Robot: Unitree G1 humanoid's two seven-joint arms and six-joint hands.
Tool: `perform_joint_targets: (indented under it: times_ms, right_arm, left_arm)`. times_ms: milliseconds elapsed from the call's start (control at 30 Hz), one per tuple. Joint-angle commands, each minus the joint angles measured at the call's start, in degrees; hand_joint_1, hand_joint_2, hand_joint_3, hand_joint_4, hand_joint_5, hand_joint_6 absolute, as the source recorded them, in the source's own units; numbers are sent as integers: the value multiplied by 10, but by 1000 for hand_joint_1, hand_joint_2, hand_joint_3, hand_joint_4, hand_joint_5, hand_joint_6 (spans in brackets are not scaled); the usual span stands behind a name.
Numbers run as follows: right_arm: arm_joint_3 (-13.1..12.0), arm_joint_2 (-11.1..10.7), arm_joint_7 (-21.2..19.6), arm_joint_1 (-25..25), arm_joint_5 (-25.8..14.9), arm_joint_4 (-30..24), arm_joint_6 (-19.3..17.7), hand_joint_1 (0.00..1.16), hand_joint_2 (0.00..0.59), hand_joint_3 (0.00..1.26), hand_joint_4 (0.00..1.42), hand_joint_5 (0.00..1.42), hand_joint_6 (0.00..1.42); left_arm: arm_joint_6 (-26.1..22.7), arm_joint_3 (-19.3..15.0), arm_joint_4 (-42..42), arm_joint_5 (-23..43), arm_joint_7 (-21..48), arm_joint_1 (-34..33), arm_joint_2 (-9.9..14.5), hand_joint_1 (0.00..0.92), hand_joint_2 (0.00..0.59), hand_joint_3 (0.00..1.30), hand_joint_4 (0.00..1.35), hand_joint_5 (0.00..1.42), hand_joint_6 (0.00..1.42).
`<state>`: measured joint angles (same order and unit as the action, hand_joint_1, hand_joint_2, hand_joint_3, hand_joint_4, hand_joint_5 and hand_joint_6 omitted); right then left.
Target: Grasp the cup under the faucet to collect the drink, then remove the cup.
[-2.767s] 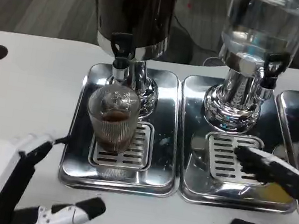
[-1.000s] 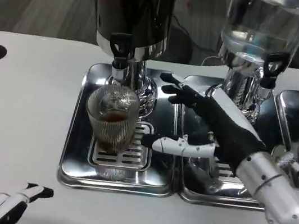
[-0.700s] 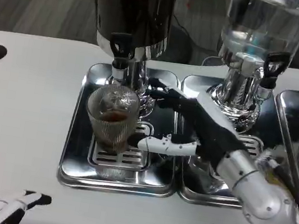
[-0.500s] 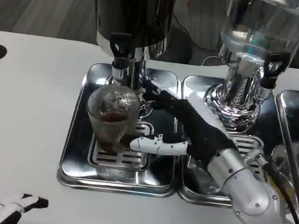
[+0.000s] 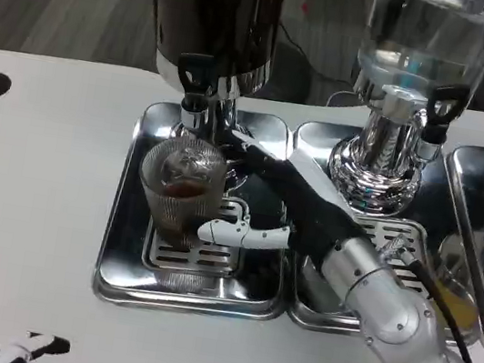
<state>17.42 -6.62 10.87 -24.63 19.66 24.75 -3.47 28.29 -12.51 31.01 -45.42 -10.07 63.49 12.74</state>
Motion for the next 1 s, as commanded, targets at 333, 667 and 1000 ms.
perform_joint_targets:
  times_ms: [333,667,1000]
  right_arm:
    - [-3,27,-12,-33,-15,53,-34,735,97,97,121,131,62]
    - [-9,34,-21,-48,-16,86,-42,725,97,88,120,128,46]
    - [-13,47,-25,-68,-25,131,-54,729,94,96,122,132,46]
  left_arm:
    - [11,-14,-28,13,-6,10,4,0,65,318,232,266,521]
    - [15,-23,-43,23,-4,6,6,0,71,329,243,266,519]
    - [10,-33,-44,32,4,3,11,0,74,331,245,266,518]
